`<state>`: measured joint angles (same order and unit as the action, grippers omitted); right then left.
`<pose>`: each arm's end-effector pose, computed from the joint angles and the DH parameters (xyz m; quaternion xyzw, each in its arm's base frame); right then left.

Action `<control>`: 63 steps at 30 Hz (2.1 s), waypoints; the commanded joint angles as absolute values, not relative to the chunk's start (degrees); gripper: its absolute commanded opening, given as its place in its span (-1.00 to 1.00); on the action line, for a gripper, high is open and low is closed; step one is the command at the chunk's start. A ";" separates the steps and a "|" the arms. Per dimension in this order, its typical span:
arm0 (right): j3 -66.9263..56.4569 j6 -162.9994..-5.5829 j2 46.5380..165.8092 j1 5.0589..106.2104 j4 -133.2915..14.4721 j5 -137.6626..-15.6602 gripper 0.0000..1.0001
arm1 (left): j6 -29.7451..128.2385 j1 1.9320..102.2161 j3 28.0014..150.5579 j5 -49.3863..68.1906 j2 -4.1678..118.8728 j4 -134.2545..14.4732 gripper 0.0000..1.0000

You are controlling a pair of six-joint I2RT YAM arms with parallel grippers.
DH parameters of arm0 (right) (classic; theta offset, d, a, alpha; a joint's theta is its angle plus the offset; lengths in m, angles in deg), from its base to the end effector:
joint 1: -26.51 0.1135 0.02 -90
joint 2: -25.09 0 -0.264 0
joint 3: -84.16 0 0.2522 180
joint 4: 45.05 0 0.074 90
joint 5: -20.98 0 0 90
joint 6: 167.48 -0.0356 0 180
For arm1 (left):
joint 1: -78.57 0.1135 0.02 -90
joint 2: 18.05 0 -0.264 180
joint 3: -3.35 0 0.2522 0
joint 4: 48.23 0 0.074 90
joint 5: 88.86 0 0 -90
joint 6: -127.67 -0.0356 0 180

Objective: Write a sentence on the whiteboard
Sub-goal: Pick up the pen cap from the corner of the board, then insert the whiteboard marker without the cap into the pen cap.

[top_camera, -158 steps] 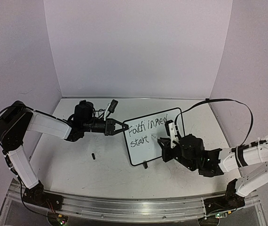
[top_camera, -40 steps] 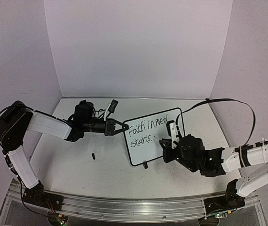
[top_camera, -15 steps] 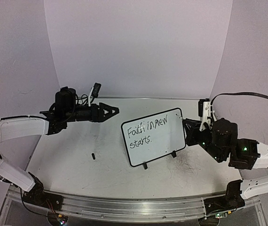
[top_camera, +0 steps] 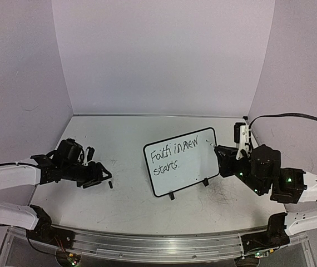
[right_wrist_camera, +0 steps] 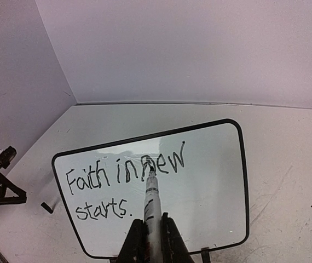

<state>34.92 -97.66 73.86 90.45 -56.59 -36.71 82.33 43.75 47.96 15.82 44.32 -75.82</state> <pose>0.1051 0.1716 0.2941 -0.1122 0.7540 0.2495 0.5972 0.1705 -0.1296 0.1933 -0.0303 0.9182 -0.3317 0.2141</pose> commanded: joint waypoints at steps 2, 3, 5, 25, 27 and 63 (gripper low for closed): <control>35.95 -97.50 72.62 90.46 -52.62 -37.34 -1.00 | 84.53 41.83 48.73 9.42 47.65 -77.87 0.15; 36.28 -97.58 72.54 90.42 -52.33 -37.58 -1.00 | 84.14 41.31 49.52 8.59 49.55 -77.93 0.12; 36.65 -97.89 72.35 90.45 -52.09 -37.91 -1.00 | 83.11 39.75 51.66 6.42 53.46 -78.03 0.07; 37.74 -97.95 69.84 90.44 -51.96 -38.53 -1.00 | 76.69 34.29 64.79 -6.50 70.52 -86.13 -0.21; 37.69 -97.95 69.91 90.43 -51.96 -38.71 -1.00 | 76.34 34.14 64.89 -6.38 71.05 -86.16 -0.37; 32.87 -91.93 83.43 90.51 -29.02 -84.87 -1.00 | 74.99 33.48 68.75 45.86 38.39 -52.08 -1.00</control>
<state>36.07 -90.82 81.27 90.45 -40.04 -73.57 72.22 33.50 71.44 33.66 39.34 -69.40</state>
